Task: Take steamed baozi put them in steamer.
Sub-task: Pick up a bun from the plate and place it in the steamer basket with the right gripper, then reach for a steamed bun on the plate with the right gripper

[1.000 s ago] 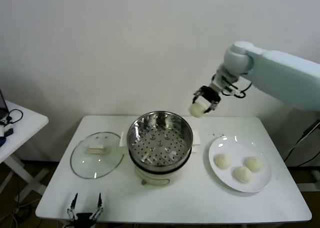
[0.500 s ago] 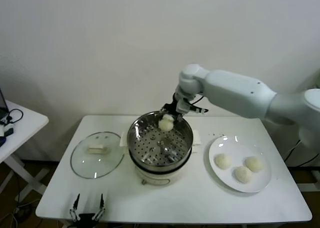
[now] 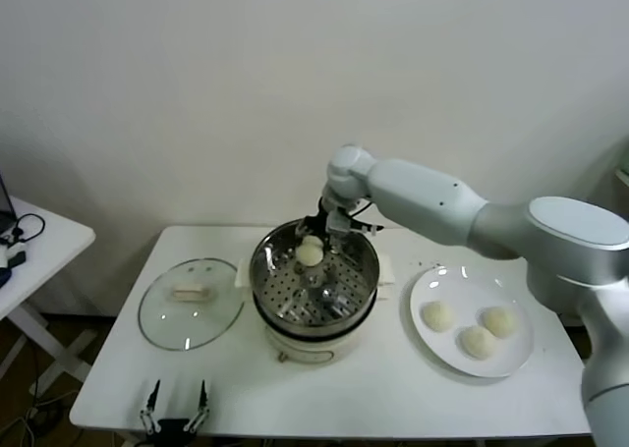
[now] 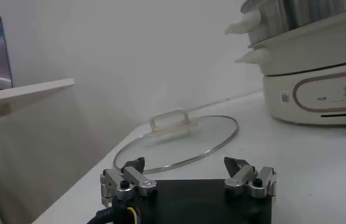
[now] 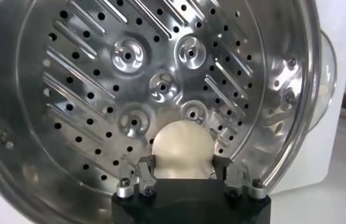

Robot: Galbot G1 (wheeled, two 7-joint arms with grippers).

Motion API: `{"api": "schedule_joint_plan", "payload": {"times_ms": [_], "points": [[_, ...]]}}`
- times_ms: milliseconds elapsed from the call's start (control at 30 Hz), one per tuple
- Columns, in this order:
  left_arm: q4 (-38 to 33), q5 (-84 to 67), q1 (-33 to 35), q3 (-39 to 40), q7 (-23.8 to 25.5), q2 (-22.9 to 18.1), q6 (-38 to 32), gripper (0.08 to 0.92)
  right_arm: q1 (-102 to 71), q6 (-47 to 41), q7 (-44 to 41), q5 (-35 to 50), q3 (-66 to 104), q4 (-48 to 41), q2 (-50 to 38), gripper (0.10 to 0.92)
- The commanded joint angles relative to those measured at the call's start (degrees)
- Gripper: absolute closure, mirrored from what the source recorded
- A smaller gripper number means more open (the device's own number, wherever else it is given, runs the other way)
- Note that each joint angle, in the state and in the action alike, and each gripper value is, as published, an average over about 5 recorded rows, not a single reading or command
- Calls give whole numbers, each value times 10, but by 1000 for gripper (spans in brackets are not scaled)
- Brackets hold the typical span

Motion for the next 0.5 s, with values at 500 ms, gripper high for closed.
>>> {"api": "schedule_joint_plan", "payload": {"times_ms": [500], "points": [[-15, 11, 10, -1, 0, -4, -1, 177, 298, -210, -109, 483, -306, 57, -176, 202]]}}
